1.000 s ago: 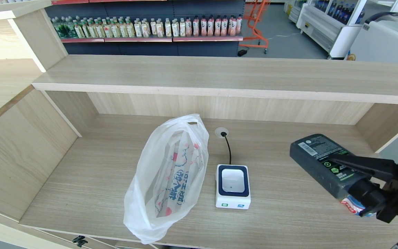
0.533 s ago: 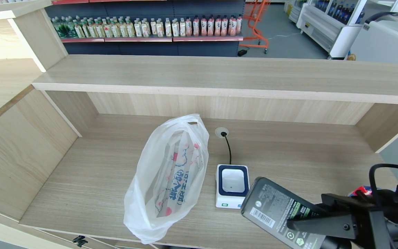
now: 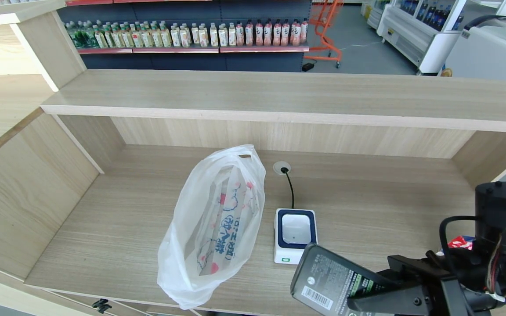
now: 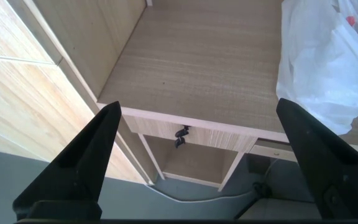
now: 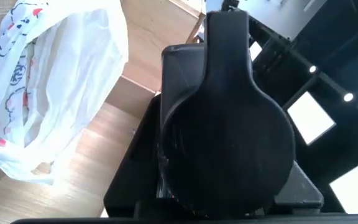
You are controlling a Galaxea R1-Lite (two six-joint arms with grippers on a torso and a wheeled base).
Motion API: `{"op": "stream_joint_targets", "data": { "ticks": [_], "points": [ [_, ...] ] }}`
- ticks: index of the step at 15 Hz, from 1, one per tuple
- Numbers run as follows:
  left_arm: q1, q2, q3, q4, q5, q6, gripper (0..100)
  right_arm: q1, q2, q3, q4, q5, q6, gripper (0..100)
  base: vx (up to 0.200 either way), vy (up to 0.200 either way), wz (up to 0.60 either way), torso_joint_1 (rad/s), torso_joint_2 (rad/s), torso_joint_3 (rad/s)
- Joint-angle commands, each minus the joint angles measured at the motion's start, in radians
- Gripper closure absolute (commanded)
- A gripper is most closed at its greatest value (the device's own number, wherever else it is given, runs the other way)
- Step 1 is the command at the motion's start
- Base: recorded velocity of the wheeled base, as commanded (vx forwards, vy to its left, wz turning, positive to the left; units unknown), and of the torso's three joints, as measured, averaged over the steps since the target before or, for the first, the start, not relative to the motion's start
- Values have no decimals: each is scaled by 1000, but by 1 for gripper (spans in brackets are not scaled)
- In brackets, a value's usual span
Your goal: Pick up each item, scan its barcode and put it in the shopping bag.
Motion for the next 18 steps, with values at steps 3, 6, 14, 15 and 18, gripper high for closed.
{"op": "stream_joint_targets", "data": {
  "ticks": [3, 6, 14, 15, 18],
  "points": [
    [0, 0, 0, 0, 0, 0, 0, 3, 29, -34, 0, 0, 0, 100, 0, 0, 0, 0, 0, 0],
    [0, 0, 0, -1, 0, 0, 0, 7, 41, -61, 0, 0, 0, 100, 0, 0, 0, 0, 0, 0],
    [0, 0, 0, 0, 0, 0, 0, 13, 57, -68, 0, 1, -1, 100, 0, 0, 0, 0, 0, 0],
    [0, 0, 0, -1, 0, 0, 0, 21, 57, -66, 0, 3, -1, 100, 0, 0, 0, 0, 0, 0],
    [0, 0, 0, 0, 0, 0, 0, 12, -43, -45, 5, -12, 158, 100, 0, 0, 0, 0, 0, 0]
  ]
}}
